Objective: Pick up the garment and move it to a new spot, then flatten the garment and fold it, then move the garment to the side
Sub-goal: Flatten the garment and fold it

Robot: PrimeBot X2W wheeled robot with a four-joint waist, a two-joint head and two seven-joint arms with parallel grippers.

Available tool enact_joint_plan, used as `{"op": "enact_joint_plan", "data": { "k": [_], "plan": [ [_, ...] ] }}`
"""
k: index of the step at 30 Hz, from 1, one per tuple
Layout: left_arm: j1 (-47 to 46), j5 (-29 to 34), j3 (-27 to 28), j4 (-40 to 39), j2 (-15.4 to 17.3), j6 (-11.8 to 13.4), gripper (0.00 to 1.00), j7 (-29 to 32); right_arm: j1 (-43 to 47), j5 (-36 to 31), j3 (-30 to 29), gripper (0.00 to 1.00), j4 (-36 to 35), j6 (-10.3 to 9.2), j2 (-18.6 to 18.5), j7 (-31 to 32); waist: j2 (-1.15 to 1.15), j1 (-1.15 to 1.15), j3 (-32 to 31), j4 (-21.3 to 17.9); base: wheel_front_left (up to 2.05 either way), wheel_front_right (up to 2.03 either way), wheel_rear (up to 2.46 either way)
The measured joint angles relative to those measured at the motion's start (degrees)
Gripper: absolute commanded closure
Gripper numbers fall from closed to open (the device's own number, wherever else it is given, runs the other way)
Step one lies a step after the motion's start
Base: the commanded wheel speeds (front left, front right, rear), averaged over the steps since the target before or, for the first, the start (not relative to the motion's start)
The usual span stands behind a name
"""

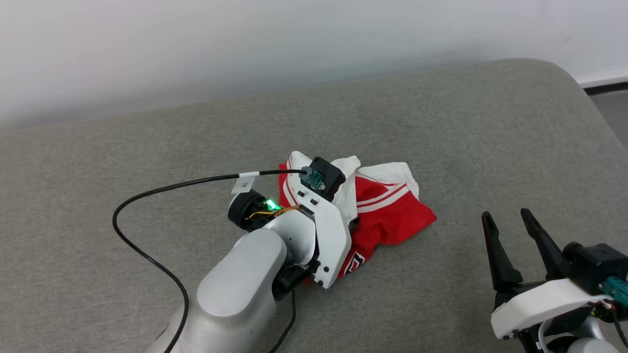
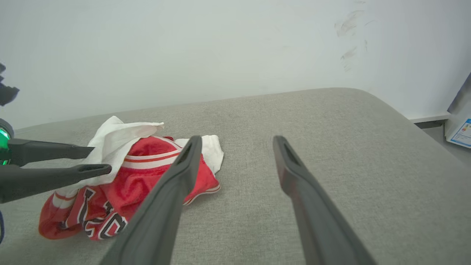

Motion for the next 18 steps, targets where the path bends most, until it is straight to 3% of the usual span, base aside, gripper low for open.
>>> {"op": "enact_joint_plan", "data": {
  "k": [3,4,5,6,13,18],
  "plan": [
    [-0.96,-1.33,-1.68,1.64,0.78,-0.12,0.02,2.94,-0.12,0.38,-0.12,0.00,0.62,0.01,0.00,-0.48,0.00,0.00,0.74,-1.07,0.00,0.00,0.00],
    [-1.35,-1.59,-1.93,1.96,1.11,-0.21,0.49,3.41,-0.19,0.45,-0.16,0.00,0.76,0.01,0.00,-0.85,0.00,0.00,0.98,-1.30,0.00,0.00,0.00],
    [-1.70,-1.91,-2.03,2.00,1.31,-0.30,0.78,3.38,-0.35,0.48,-0.22,0.00,0.99,0.00,-0.01,-0.89,0.00,0.00,1.19,-1.50,0.00,0.00,0.00],
    [-1.98,-1.94,-2.27,2.03,1.52,-0.30,1.00,3.13,-0.61,0.63,-0.20,0.00,1.14,0.00,0.01,-0.97,0.00,0.00,1.31,-1.66,0.00,0.00,0.00],
    [-3.52,-2.09,-3.11,1.15,2.44,-0.33,1.00,0.31,-0.72,1.00,-1.11,0.00,1.81,0.00,0.01,-1.59,0.00,0.00,1.10,-0.67,0.00,0.00,0.00],
    [-4.03,-1.87,0.18,-3.67,3.96,2.65,1.00,-5.71,-0.71,0.85,-1.81,0.00,1.47,0.00,0.00,-1.52,0.00,0.00,0.85,2.02,0.00,0.00,0.00]
  ]
}}
